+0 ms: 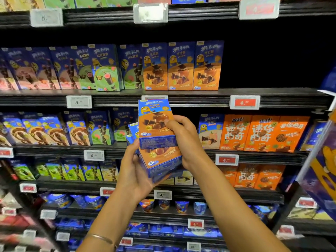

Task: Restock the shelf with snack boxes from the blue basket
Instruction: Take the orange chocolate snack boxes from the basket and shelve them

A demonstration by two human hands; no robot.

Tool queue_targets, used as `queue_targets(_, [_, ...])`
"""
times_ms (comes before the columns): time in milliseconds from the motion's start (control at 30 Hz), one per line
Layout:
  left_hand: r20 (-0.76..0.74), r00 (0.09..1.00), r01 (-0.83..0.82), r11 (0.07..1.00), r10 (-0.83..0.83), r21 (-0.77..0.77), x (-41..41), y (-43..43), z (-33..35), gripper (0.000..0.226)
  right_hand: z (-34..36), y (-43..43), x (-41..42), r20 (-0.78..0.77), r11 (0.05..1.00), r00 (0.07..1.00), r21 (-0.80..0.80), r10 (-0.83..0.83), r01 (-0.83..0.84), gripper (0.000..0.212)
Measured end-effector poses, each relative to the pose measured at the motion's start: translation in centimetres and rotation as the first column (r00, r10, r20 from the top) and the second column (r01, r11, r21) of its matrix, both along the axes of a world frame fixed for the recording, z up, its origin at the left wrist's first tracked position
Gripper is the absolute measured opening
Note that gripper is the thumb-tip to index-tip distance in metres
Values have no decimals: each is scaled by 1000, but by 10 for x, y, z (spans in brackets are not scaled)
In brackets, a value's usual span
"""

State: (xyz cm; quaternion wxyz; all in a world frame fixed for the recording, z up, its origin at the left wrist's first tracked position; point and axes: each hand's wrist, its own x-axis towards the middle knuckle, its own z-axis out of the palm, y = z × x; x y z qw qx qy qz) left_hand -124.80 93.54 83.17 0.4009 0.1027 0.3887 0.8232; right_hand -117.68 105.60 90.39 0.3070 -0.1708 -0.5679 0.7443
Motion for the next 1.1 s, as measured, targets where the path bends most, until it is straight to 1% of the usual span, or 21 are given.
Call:
queue_targets(133, [-26,999,-32,999,32,28,3,4,5,57,10,2,6,-60,999,998,32,-3,5,37])
queue_targets(200, [-25,999,-38,999,39,36,5,6,8,49,16,3,11,-106,999,994,45,0,5,36])
queue_targets(267, [-28,999,-33,998,35,58,7,8,13,42,21,4,12,-158,999,987,37,-5,11,35])
queue_targets(333, [-28,999,-36,997,38,74,7,9,16,41,26,7,11,-197,1000,980,11,-22,25,35])
queue_targets(433, [-31,998,-57,996,60,74,6,6,20,39,39,20,1,-251,997,965,1,-77,79,38])
queue_targets(500, [-29,998,-51,996,53,69,5,1,22,40,54,34,-11,-257,988,957,45,-131,148,44])
queue_targets(567, [-27,999,-36,998,38,51,4,-3,23,44,68,47,-26,-228,976,960,107,-161,189,52])
queue_targets(633, [-16,999,-33,999,33,32,5,-6,26,54,79,59,-45,-201,963,963,165,-177,211,58])
queue_targets(767, [-8,1000,-28,1000,28,14,8,-10,31,78,89,77,-81,-151,931,970,284,-192,229,54])
queue_targets(867, [-15,999,-34,999,34,10,4,-16,31,76,88,85,-99,-143,868,960,409,-243,281,52])
queue_targets(967, [-27,999,-32,999,32,14,-4,-20,30,65,85,91,-110,-116,810,959,515,-257,279,52])
queue_targets(1033, [-40,998,-41,999,42,4,-8,-22,30,56,82,93,-117,-88,743,951,604,-298,289,53])
queue_targets(1100, [-60,997,-46,999,46,1,-11,-23,29,54,80,93,-121,-85,657,926,681,-368,323,51])
